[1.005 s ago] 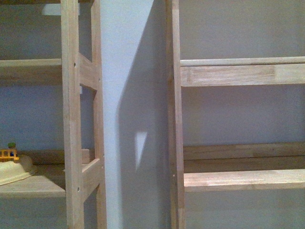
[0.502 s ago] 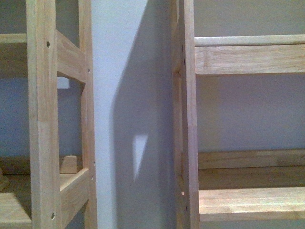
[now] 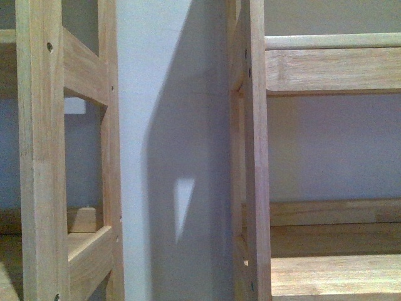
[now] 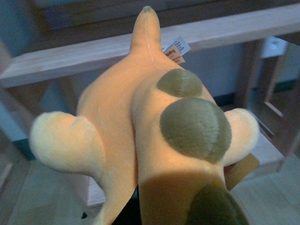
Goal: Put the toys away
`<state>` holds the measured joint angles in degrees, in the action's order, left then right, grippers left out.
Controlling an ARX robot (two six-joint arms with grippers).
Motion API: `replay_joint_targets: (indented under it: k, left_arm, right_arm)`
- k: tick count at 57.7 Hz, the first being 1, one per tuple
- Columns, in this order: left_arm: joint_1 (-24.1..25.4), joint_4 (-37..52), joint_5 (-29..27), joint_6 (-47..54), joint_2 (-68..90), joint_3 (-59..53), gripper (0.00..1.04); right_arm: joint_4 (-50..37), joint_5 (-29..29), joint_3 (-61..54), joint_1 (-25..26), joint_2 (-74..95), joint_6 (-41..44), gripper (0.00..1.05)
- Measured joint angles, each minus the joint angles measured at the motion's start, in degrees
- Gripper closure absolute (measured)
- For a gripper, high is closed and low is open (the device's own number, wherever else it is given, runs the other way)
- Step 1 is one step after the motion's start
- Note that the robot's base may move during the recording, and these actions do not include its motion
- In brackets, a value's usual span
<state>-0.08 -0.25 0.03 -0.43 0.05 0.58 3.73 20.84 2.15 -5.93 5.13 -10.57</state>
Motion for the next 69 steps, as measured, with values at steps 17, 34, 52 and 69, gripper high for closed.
replay_joint_targets:
  k: [17, 34, 52, 69]
  left_arm:
    - [0.0, 0.0, 0.0, 0.0, 0.0, 0.0, 0.06]
    - [0.0, 0.0, 0.0, -0.02, 0.0, 0.0, 0.06]
    - [0.0, 0.0, 0.0, 0.0, 0.0, 0.0, 0.06]
    - [0.0, 0.0, 0.0, -0.02, 0.0, 0.0, 0.06]
  right_arm:
    - [-5.77, 10.32, 13.38, -9.27, 8.72, 4.55, 0.98]
    - [-19.19, 18.69, 30.77, -20.9, 20.7, 19.67, 0.98]
    - [-17.86, 14.93, 44.44, -19.12, 28.46, 25.14, 0.98]
    - [-17.51, 2.78, 61.09, -8.41, 48.13, 20.02, 0.98]
